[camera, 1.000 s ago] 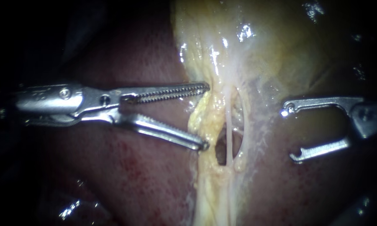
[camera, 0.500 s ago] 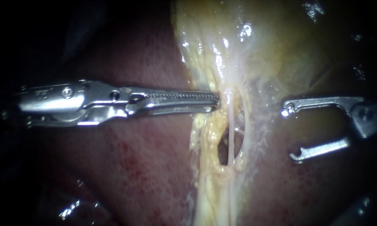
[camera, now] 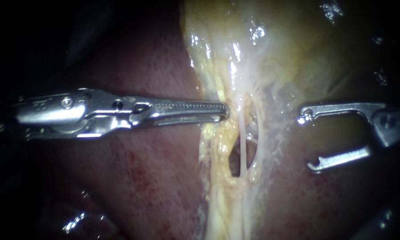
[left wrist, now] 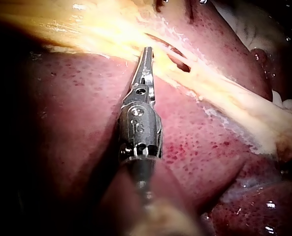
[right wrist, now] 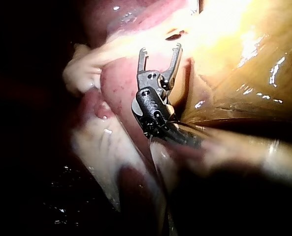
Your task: Grabbing gallbladder
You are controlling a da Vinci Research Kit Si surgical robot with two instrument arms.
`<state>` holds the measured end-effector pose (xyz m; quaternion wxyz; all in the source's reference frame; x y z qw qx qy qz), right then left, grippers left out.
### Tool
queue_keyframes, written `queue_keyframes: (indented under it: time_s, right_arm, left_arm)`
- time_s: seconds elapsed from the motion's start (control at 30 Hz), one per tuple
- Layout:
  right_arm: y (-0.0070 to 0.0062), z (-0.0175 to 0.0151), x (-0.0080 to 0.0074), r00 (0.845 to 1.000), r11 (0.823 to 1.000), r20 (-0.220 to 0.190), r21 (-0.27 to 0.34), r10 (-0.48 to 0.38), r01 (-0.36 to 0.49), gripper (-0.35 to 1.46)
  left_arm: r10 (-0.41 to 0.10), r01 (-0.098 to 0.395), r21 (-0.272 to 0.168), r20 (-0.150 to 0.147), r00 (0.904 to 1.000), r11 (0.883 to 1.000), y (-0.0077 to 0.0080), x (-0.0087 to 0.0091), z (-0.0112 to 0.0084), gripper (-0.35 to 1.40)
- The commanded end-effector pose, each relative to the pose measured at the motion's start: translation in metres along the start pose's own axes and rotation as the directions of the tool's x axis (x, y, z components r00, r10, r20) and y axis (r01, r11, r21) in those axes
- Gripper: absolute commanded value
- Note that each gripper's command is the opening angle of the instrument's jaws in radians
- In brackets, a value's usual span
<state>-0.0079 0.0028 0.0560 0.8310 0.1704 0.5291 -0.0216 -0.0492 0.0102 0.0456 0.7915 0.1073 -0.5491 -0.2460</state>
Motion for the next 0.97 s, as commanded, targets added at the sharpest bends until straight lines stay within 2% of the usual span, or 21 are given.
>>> queue_keyframes:
  time_s: [0.03, 0.97]
  right_arm:
    - [0.0000, 0.0000, 0.0000, 1.000, 1.000, 0.000, 0.000, 0.000, 0.000, 0.56]
    - [0.0000, 0.0000, 0.0000, 1.000, 1.000, 0.000, 0.000, 0.000, 0.000, 0.56]
  left_arm:
    - [0.000, 0.000, 0.000, -0.001, 1.0000, 1.000, 0.0000, 0.0000, 0.0000, -0.35]
    - [-0.008, 0.008, -0.004, 0.000, 1.0000, 1.000, -0.0001, -0.0001, -0.0007, -0.35]
